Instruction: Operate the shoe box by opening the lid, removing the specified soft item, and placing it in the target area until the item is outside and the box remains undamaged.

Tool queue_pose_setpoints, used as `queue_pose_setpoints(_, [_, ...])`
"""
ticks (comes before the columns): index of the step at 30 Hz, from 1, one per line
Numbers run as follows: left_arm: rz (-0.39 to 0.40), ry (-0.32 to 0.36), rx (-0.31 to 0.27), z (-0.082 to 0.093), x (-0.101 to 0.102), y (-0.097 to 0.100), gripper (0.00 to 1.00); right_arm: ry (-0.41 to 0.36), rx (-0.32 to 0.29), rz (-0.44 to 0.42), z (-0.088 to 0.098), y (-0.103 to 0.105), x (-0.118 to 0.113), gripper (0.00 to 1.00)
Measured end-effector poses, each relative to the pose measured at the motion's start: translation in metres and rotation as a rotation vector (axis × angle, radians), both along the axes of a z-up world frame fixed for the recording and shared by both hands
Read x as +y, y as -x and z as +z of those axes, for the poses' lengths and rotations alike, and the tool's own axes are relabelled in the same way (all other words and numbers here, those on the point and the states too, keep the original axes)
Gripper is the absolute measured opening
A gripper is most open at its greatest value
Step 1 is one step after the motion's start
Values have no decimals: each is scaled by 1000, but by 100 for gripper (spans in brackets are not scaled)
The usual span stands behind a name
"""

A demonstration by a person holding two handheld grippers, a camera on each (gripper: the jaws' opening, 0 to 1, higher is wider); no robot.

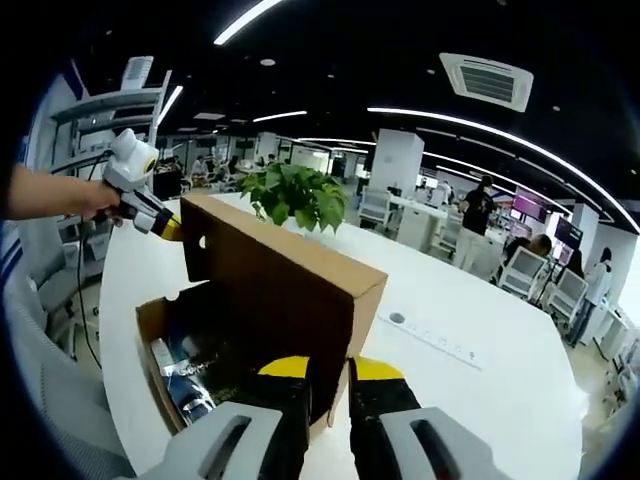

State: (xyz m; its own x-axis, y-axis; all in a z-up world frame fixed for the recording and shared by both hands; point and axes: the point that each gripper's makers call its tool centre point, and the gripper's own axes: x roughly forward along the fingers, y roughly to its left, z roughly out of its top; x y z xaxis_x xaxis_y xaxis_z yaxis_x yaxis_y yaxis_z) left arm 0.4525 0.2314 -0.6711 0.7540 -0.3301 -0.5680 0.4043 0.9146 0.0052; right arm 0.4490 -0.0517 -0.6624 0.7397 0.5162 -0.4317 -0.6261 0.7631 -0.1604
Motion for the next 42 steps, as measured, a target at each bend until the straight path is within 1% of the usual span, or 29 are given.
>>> queue_pose_setpoints(7, [-2, 2, 2, 1, 1, -3, 1, 16, 24, -9, -15, -2, -3, 9])
queue_pose_setpoints(16, [-5, 2, 4, 2, 1, -12, 0, 33, 51, -42, -42, -8, -9, 9])
queue_pose_setpoints(18, [-7, 2, 5, 2, 2, -14, 0, 27, 70, -51, -48, -8, -11, 9])
queue_pose_setpoints(25, [-13, 2, 6, 3, 3, -19, 0, 17, 99, -72, -63, -9, -13, 5])
queue_pose_setpoints(35, [-17, 4, 6, 3, 3, -26, 0, -3, 117, -112, -72, -18, -10, 0])
queue_pose_setpoints(42, [-16, 10, 4, 3, 2, -29, 1, -6, 120, -118, -74, -19, -9, 0])
